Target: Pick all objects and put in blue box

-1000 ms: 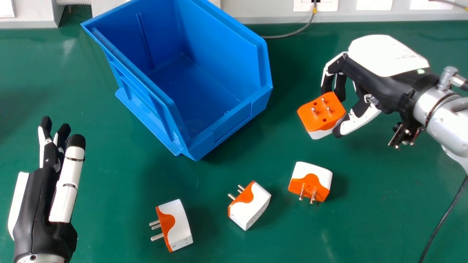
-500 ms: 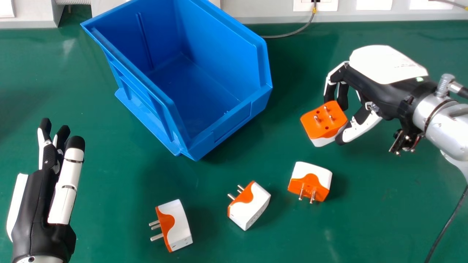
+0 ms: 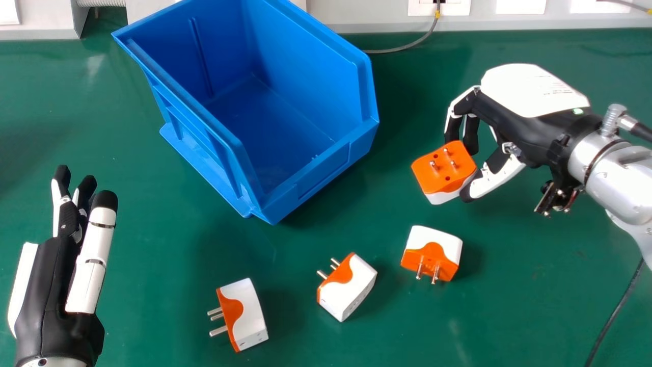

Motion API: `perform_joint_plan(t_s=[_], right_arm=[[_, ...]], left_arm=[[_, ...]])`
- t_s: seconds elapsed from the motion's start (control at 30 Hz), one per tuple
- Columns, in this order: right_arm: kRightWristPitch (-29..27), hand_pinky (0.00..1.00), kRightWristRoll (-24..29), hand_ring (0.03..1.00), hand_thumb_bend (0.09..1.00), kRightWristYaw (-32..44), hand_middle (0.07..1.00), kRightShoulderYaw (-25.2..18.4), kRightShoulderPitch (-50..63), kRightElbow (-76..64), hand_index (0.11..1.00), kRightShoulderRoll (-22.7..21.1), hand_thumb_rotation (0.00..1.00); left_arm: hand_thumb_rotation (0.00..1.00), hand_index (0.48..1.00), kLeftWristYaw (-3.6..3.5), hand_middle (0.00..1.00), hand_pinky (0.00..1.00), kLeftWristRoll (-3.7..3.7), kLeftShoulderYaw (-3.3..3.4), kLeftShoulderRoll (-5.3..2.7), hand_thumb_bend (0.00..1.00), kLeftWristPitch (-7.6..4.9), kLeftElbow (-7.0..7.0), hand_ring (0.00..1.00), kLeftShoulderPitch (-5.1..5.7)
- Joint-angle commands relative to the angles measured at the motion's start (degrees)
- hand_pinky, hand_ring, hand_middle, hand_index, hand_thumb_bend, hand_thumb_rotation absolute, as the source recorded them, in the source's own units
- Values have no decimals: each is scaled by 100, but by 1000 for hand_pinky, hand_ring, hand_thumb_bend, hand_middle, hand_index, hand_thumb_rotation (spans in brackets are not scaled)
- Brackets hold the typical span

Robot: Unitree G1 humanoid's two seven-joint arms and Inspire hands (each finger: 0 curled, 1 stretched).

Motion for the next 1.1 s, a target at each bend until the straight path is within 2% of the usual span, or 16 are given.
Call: perform_joint_plan(t_s=[0.0,0.17,0.33,0.6,0.8,0.9,1.07], right_arm=[[-43,64,33,115,511,-117,446,-107,-160,-122,489,-22,0],[-85,70,165,121,511,-106,446,-168,-173,-84,489,47,0],[-86,76,310,128,510,-125,447,-234,-169,-139,488,136,0],[-35,84,422,135,510,-156,449,-250,-224,-197,487,343,0],[-19,91,452,141,510,-160,452,-230,-365,-146,486,567,0],[30,86,490,134,509,-124,450,-227,-429,-157,487,689,0],[175,74,593,118,509,-66,446,-170,-604,-203,489,943,0]], left_arm=[[815,1000,-4,1000,962,-2,56,49,415,-67,-69,1000,-17],[815,1000,-13,1000,961,-2,71,58,418,-98,14,1000,-71],[815,1000,-7,1000,962,14,78,68,418,-87,15,1000,-88],[815,1000,-13,1000,964,13,91,99,422,-97,116,1000,-169],[815,1000,-55,1000,964,-12,121,121,422,-127,218,1000,-217],[815,1000,-58,1000,964,-3,118,120,421,-117,219,1000,-224],[814,1000,-80,1000,965,-30,128,107,420,-102,249,1000,-248]])
